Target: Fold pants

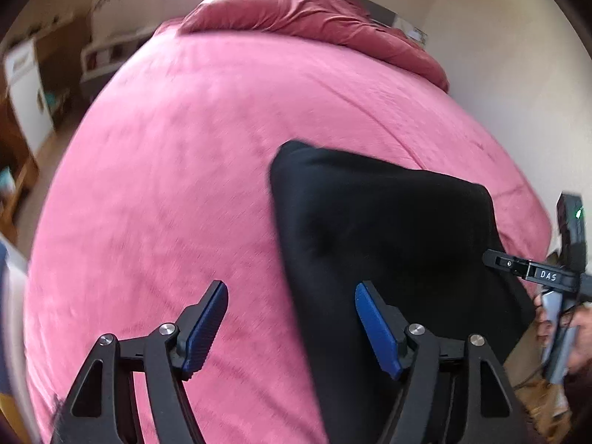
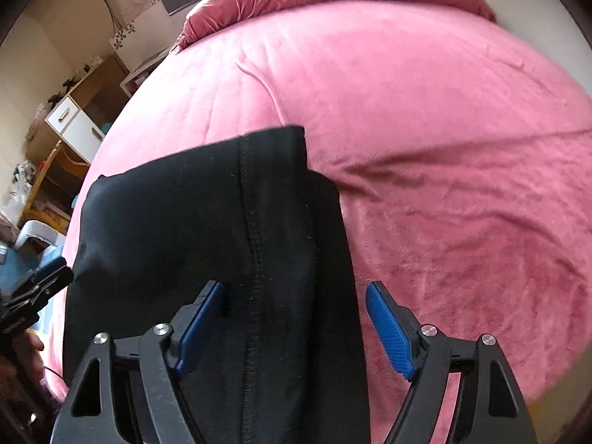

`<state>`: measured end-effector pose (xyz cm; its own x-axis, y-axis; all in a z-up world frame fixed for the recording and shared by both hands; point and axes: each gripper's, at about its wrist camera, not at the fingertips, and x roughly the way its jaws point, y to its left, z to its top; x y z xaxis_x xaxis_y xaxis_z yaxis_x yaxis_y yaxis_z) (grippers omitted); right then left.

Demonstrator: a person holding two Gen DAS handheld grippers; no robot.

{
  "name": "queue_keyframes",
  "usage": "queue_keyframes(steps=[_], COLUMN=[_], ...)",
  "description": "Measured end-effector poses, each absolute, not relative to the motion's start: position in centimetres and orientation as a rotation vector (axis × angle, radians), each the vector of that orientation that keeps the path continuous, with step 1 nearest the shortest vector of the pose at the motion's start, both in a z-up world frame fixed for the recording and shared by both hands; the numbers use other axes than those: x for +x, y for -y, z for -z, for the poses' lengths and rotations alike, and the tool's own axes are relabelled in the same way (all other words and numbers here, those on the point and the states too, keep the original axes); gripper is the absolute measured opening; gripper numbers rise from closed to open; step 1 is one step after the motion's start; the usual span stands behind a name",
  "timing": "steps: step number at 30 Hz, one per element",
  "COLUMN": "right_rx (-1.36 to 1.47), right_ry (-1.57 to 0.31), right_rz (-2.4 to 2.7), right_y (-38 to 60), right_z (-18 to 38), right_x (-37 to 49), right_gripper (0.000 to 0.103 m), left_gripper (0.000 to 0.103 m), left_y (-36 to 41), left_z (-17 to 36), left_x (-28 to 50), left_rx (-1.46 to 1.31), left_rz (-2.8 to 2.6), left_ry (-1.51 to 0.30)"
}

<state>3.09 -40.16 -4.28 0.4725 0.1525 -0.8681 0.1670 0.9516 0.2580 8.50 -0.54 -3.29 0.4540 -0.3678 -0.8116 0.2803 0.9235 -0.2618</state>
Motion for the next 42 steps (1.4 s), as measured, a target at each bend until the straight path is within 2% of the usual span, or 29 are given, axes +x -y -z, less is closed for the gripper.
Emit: queue_keyframes(steps=[10,16,22,23,24,30,36,37,39,41,42], right_rx=[0.422,0.528,0.398,0.403,0.4,0.525,0.647,0.627,0.63,0.613,0.601], right_ry=[-1.128,-1.118,-1.008,-1.007,-1.016,-1.129,-1.126,-1.127,-1.121,-1.117,-1.113], right_rz=[-0.058,-0.067,-0.015,-0.033,-0.037,-0.098,-0.209,-0.216,-0.261,-0.267,-0.275], right_y=[40.9,42.3,41.4,41.3,41.2,42.3,43.6,43.4,43.2,42.4,41.9], right_z=[6.0,7.2,2.9,2.6,2.6,6.9,9.4,9.2,9.1,8.7,8.4], right_x=[2.2,1.7,1.3,1.4,1.7,4.1,4.5,4.6,4.7,4.6,4.6], right_gripper=[0.087,0.092,0.089,0.089,0.089,0.089,0.093,0.089,0.067,0.056,0.055], left_gripper=[0.073,0.073,0.072,0.07,0.062,0.061,0.061,0.06,0.051,0.044,0.042], left_y=[-3.6,-2.6,-0.4,0.2,0.6,1.4,2.2,2.3,2.4,2.3,2.2], left_z=[6.7,6.4,6.3,6.5,6.9,8.5,9.0,9.0,9.1,8.4,7.9], left_x=[7.7,7.9,9.3,9.5,9.6,10.2,10.5,10.5,11.0,11.0,10.9], left_rx=[-0.443,-0.439,-0.414,-0.424,-0.436,-0.496,-0.505,-0.507,-0.518,-0.516,-0.505], left_rz=[0.566,0.581,0.625,0.649,0.665,0.709,0.734,0.736,0.737,0.746,0.756], left_ry=[-1.149,-1.153,-1.187,-1.193,-1.198,-1.236,-1.222,-1.22,-1.218,-1.201,-1.19])
